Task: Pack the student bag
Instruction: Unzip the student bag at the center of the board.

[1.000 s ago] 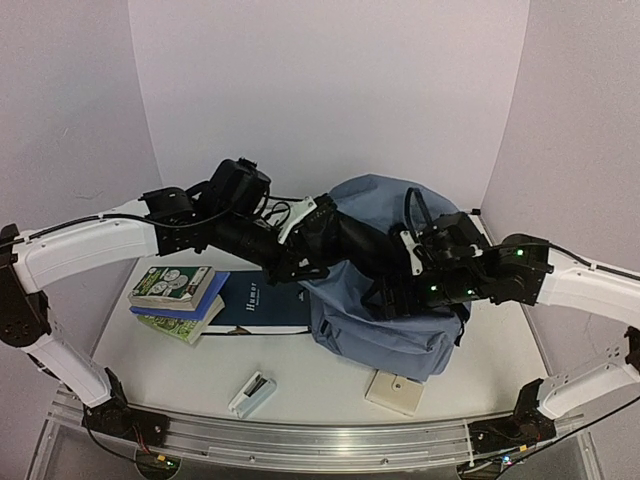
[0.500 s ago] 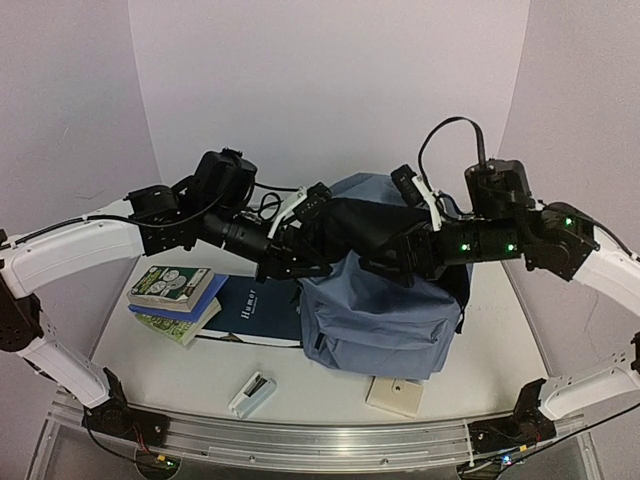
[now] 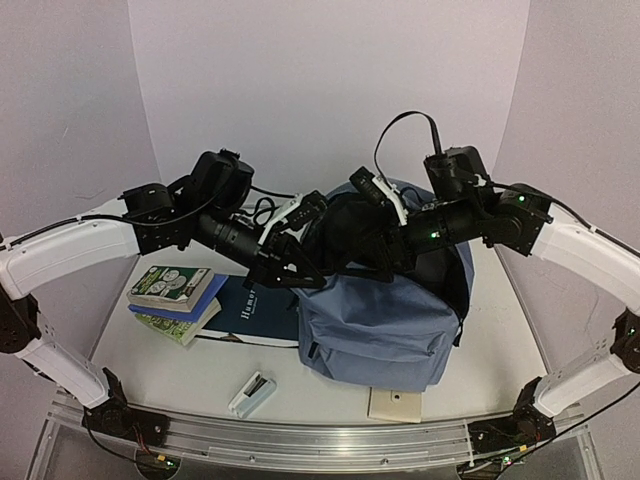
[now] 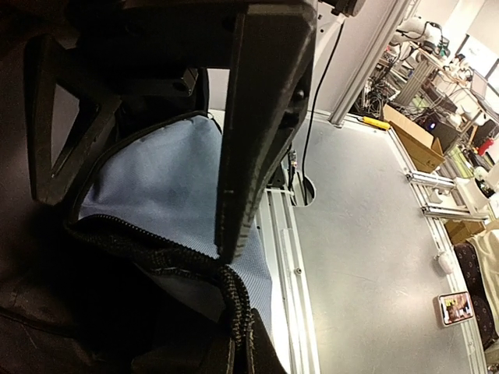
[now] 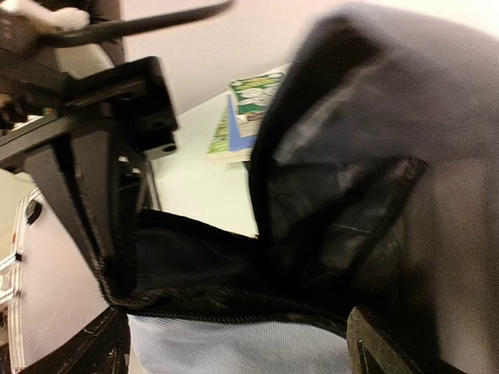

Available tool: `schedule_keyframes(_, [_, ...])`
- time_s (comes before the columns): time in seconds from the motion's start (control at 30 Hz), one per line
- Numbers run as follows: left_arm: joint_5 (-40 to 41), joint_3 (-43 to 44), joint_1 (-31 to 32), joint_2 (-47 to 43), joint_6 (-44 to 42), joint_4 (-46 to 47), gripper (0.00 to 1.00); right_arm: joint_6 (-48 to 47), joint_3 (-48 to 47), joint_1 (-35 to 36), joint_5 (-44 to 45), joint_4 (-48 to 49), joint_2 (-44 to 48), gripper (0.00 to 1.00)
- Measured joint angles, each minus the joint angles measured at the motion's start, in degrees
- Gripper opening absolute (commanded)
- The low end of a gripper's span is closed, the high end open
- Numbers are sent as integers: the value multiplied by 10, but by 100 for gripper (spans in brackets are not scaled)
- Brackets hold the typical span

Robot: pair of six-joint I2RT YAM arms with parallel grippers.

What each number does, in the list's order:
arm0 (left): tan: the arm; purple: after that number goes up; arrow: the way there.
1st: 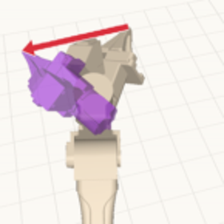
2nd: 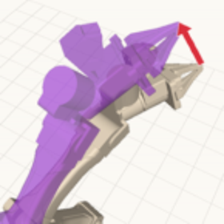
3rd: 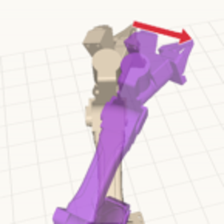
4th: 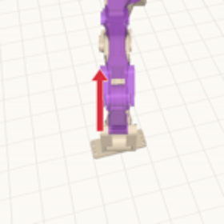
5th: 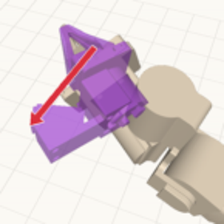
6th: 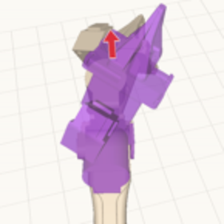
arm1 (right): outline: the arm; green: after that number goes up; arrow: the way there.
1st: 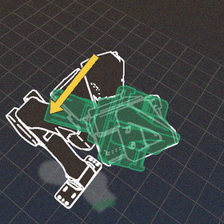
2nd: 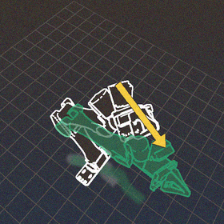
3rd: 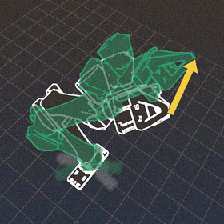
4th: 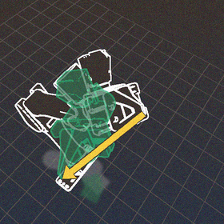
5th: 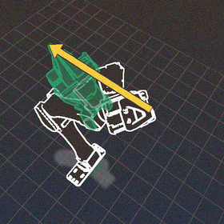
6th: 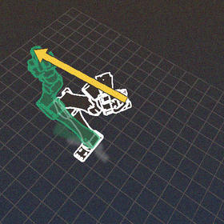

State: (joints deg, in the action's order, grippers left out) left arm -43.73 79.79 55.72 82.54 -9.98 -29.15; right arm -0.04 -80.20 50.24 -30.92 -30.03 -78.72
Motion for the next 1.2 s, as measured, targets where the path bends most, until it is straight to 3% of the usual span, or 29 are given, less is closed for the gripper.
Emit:
schedule_keyframes(0.33, [-24, 27, 0, 14, -19, -32, 0, -34, -18, -1, -92, 0, -29, 85])
schedule_keyframes(0.47, [-29, 35, 0, 20, -23, -45, 0, -46, -24, -1, -107, 0, -41, 67])
schedule_keyframes(0.57, [-23, 35, 0, 20, -23, -51, 0, -48, -25, -1, -119, -1, -46, 38])
schedule_keyframes(0.7, [-6, 35, 0, 20, -21, -49, 1, -43, -24, 0, -126, 0, -44, 19])
schedule_keyframes(0.8, [17, 35, 0, 20, -18, -45, 14, -32, -19, 0, -122, 0, -36, 9])
schedule_keyframes(0.9, [49, 34, 2, 17, -11, -37, 40, -17, -14, -1, -111, -2, -20, 1])
schedule_keyframes(0.97, [78, 32, 2, 10, -3, -30, 53, -2, -12, -1, -101, -4, -7, 0])
schedule_keyframes(1.1, [136, 15, 2, -24, 1, -9, 60, 18, -6, -1, -83, -9, 14, 0])
schedule_keyframes(1.2, [185, 6, 2, -58, -1, 4, 60, 29, -4, -1, -72, -10, 22, 0])
